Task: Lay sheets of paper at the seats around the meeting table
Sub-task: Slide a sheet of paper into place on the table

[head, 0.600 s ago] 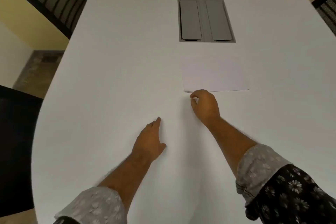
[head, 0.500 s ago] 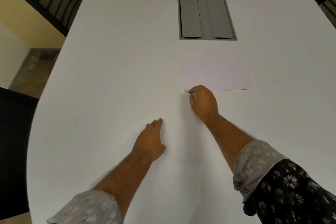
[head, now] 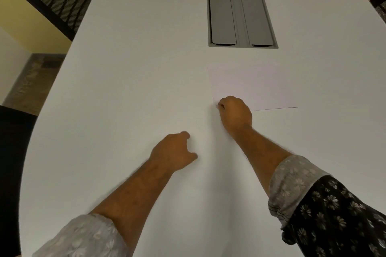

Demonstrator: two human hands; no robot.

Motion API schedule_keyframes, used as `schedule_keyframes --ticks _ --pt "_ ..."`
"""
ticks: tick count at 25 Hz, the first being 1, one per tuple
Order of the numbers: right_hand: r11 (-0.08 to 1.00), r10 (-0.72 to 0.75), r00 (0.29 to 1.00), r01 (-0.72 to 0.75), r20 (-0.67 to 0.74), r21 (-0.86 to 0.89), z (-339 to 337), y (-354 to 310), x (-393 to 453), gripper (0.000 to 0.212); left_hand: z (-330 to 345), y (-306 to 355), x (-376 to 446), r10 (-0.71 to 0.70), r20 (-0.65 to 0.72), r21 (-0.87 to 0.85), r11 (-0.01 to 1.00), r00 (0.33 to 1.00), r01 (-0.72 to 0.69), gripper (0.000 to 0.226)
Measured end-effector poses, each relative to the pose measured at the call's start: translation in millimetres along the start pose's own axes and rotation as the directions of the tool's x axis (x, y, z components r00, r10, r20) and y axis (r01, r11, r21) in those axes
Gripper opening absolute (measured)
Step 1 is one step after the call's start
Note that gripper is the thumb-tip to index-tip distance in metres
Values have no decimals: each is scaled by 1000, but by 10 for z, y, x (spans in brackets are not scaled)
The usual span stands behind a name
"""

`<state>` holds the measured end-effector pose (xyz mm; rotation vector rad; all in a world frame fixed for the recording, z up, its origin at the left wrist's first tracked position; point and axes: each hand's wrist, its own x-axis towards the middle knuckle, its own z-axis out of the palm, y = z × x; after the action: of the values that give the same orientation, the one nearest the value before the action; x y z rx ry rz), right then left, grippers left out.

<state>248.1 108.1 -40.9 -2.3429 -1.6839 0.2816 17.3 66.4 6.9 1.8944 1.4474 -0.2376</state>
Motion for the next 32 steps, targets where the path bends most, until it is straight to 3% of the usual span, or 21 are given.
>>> schedule_keyframes --ticks 2,4,6,12,14,16,17,20,21,22,23,24,25,26,27,29,32 --pt "993 52 996 -44 -77 107 -34 12 -23 19 -9 119 75 3 -70 -222 975 998 -19 62" --pt "940 171 971 -111 -165 323 -77 21 -58 9 38 301 146 -22 -72 -501 865 997 -17 51" --pt "839 297 935 -159 -193 521 -129 29 -113 7 102 497 227 -37 -38 -673 740 999 2 48" --pt "700 400 878 -106 -264 706 -251 117 -484 6 226 944 498 -131 127 -923 348 983 166 58" --pt "682 374 887 -66 -270 729 -211 123 -766 8 236 1029 583 -136 136 -967 200 981 161 53" --pt "642 362 909 -80 -209 762 -139 126 -1037 15 274 1080 651 -140 91 -987 118 986 108 43" --pt "613 364 915 -94 -176 784 -110 133 -1157 19 296 1100 673 -164 49 -987 140 985 73 37" --pt "531 371 918 -84 -142 843 -84 153 -1409 33 322 1133 664 -228 -85 -938 346 970 -1 42" --pt "518 403 902 -84 -156 852 -83 181 -1461 38 305 1144 634 -227 -117 -929 369 967 -26 44" --pt "429 493 863 -128 -113 894 -84 229 -1485 38 290 1144 599 -214 -147 -927 372 966 -58 46" --pt "232 610 792 -205 22 951 -104 282 -1475 32 274 1130 554 -195 -172 -924 372 966 -90 47" --pt "-62 651 719 -272 245 960 -164 317 -1439 24 266 1102 495 -170 -194 -919 377 966 -118 47" --pt "-341 576 675 -312 460 886 -240 348 -1381 30 259 1056 421 -135 -212 -911 387 968 -146 46" --pt "-518 452 675 -334 583 787 -296 389 -1327 43 260 990 343 -103 -228 -903 395 968 -170 44" --pt "-603 345 706 -339 619 722 -344 415 -1285 51 258 905 249 -85 -240 -898 399 967 -187 42" --pt "-619 292 770 -300 567 726 -406 374 -1236 47 249 678 17 -104 -261 -903 377 960 -205 39" --pt "-578 336 785 -264 520 772 -396 214 -1304 30 228 223 -368 -225 -280 -931 300 933 -207 36"
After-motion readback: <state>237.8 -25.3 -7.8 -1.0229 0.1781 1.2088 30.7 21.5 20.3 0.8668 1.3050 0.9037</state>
